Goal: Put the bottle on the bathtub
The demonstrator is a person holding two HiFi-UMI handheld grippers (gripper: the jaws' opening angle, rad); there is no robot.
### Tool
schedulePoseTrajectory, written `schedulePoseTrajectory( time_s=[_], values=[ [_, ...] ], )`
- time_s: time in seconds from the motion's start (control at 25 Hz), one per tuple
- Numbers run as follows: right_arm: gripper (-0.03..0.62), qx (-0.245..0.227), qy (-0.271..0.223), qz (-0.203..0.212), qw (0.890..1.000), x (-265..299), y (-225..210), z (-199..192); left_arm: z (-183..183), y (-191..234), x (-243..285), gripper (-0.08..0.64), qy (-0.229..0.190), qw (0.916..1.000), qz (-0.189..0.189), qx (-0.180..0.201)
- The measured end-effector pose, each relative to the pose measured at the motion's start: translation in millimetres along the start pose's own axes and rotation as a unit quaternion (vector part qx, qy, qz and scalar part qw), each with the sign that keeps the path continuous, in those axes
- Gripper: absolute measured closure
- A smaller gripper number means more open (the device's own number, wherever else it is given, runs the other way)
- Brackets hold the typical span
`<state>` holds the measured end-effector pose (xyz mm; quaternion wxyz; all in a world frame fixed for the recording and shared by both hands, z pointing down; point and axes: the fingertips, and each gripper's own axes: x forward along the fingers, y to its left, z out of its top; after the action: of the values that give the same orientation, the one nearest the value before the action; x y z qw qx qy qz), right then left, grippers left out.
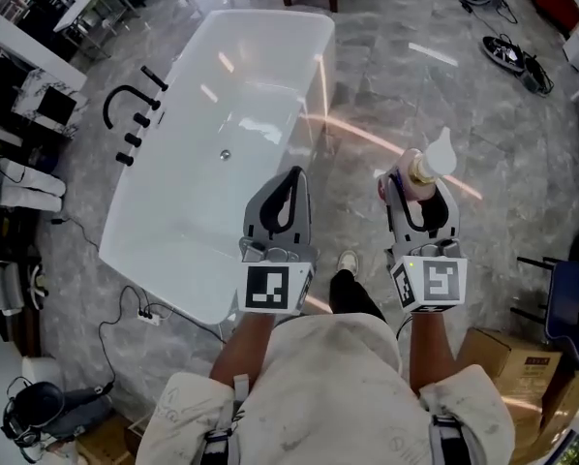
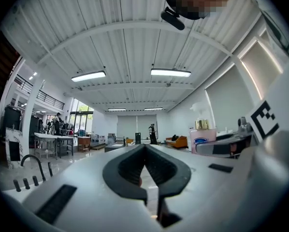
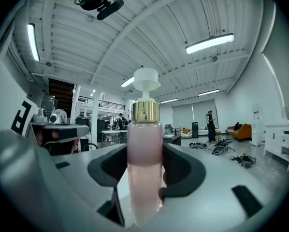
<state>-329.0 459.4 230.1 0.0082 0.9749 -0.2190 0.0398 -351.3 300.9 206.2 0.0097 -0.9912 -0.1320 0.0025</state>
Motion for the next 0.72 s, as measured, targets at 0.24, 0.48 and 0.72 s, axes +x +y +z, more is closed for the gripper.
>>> schedulePoseTrajectory(
  time_s=[0.24,0.48,0.72],
  values=[
    [0.393,0.009,0.004,0.024,1.000,54.5,-54.5,-9.4,-4.4,-10.8,73.0,0.560,-0.003,0.9998,0.020,0.000],
    [0.391,0.016,0.011,0.057,0.998,96.7,-69.7,-12.8,-8.4,-2.1,106.5,0.560,0.010,0.9988,0.047,0.011],
    [0.391,0.016,0.009,0.094,0.995,133.9,-56.8,-17.5,-19.3,26.0,122.0,0.560,0.012,0.9967,0.080,0.006]
  ],
)
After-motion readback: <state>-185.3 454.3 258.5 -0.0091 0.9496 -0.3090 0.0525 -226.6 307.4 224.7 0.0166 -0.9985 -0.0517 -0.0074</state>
